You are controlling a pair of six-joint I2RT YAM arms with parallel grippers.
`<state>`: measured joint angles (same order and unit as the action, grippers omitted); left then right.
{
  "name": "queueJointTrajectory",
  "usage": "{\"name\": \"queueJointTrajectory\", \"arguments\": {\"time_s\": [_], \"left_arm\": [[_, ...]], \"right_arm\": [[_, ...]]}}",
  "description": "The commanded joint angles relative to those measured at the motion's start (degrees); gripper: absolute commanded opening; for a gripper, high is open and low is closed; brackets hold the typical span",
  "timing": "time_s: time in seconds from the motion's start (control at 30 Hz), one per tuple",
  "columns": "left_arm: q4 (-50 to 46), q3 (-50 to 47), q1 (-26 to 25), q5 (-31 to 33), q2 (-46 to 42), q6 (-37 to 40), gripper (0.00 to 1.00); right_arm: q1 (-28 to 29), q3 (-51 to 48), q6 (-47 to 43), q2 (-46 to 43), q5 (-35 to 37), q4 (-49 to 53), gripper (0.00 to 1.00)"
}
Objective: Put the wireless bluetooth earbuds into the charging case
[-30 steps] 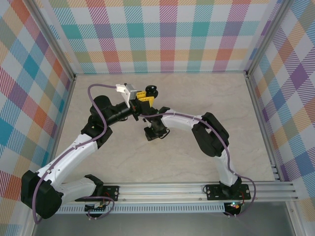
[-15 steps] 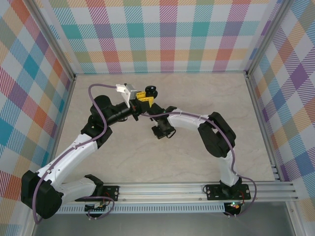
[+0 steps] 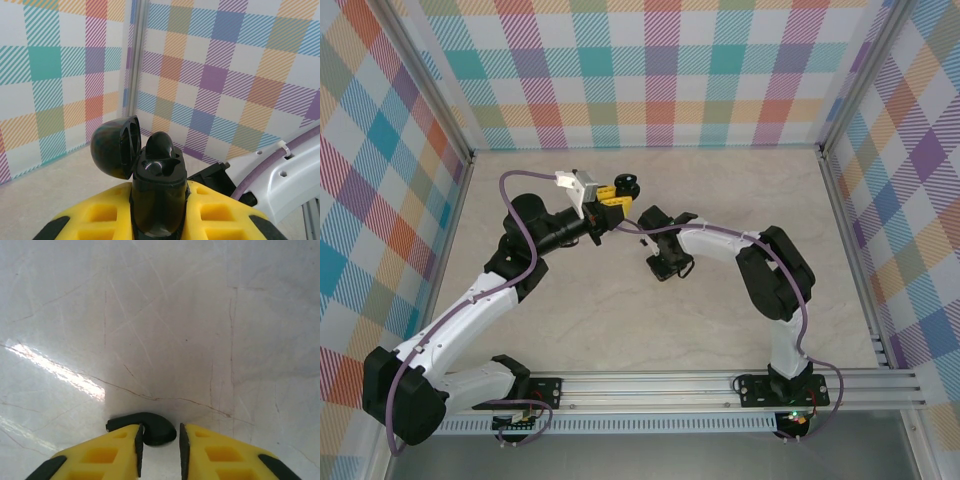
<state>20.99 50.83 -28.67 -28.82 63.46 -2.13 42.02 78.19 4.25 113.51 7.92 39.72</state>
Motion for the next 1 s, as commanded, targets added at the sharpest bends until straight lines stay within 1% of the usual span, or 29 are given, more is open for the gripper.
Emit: {"name": "queueJointTrajectory", "arguments": {"time_s": [0.0,0.23,0.37,0.5,0.63,0.83,0.97], "left_arm": [[1.3,0.9,0.7,0.3,-1.3,-0.3,0.06],[1.5,0.6,0.6,0.2,-1.2,-0.2,0.06],[1.9,0.8,0.6,-0.1,-1.0,-0.3,0.06],[2.1,0.9,0.6,-0.5,-0.9,-0.4,0.06],[2.3,0.9,0.7,-0.9,-1.2,-0.3,0.06],[2.7,0.7,0.6,-1.8,-1.4,-0.3,0.06],[2.6,0.6,0.7,-1.9,-1.4,-0.3,0.06]], "right_arm": [[-0.3,-0.6,0.3,-0.7,-1.4,3.1,0.34],[-1.1,-1.3,2.0,-5.1,-4.7,2.8,0.40],[-1.9,-3.4,3.4,-8.1,-7.5,2.0,0.40],[-2.4,-6.3,4.8,-10.3,-10.7,1.1,0.36],[-2.6,-8.9,6.2,-11.0,-12.1,0.4,0.30],[-3.0,-10.8,9.3,-10.0,-12.2,-1.7,0.23],[-3.0,-9.6,11.2,-7.7,-9.9,-1.8,0.18]]}}
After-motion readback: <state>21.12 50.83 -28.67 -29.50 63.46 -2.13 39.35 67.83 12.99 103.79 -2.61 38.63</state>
